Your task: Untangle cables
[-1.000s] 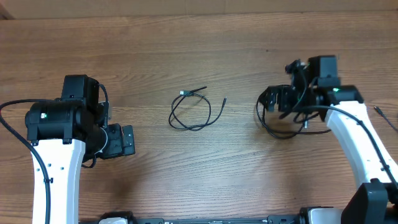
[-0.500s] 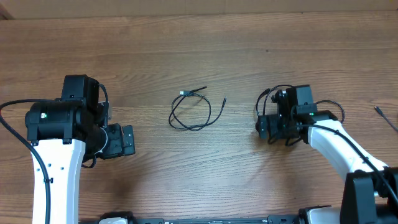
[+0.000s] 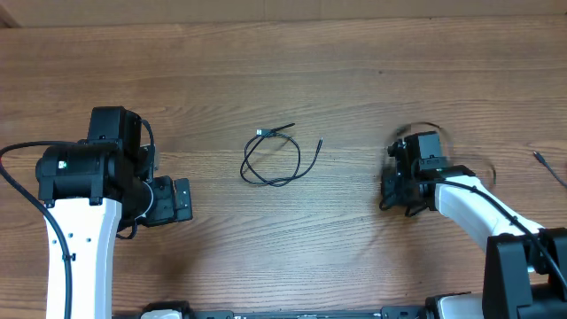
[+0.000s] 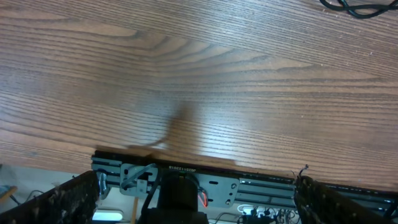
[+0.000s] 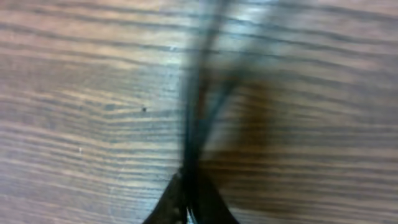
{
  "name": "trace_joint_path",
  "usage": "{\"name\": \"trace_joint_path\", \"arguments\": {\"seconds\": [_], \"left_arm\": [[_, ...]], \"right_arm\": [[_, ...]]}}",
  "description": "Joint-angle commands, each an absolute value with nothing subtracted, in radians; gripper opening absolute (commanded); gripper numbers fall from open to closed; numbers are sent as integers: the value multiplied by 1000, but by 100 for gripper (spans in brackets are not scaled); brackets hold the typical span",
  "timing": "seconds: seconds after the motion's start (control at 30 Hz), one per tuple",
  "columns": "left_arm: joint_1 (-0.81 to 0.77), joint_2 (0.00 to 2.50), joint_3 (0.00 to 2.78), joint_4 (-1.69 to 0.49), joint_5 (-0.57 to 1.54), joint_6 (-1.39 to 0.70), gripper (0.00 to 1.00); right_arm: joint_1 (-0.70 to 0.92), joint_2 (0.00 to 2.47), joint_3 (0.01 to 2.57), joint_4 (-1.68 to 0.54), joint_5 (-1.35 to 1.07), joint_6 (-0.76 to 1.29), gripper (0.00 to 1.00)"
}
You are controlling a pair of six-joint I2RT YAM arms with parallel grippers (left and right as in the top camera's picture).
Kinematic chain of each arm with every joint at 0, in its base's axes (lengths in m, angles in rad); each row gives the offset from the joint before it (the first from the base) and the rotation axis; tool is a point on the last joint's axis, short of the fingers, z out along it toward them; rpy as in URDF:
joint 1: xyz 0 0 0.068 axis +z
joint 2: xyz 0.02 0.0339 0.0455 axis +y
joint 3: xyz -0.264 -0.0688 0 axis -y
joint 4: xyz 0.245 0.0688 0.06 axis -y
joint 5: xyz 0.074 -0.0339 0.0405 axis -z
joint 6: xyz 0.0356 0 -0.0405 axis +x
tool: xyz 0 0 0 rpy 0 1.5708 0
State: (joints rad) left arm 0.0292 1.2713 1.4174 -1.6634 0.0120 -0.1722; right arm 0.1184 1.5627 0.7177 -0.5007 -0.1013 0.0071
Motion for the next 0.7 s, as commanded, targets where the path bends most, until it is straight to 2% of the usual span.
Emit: {"name": "trace_joint_path", "arguments": {"seconds": [0.0,0.47,0.67], "left_arm": [[39,1275,1430,-1663,19,-149,99],[39,1275,1430,-1663,19,-149,99],[39,1275,1430,-1663,19,-149,100]], "right_arm": [[118,1573,716,-498,-123,33,4],[95,1573,1154,-586,-123,71,4],[27,1573,1380,-599,-79,71,4]]}}
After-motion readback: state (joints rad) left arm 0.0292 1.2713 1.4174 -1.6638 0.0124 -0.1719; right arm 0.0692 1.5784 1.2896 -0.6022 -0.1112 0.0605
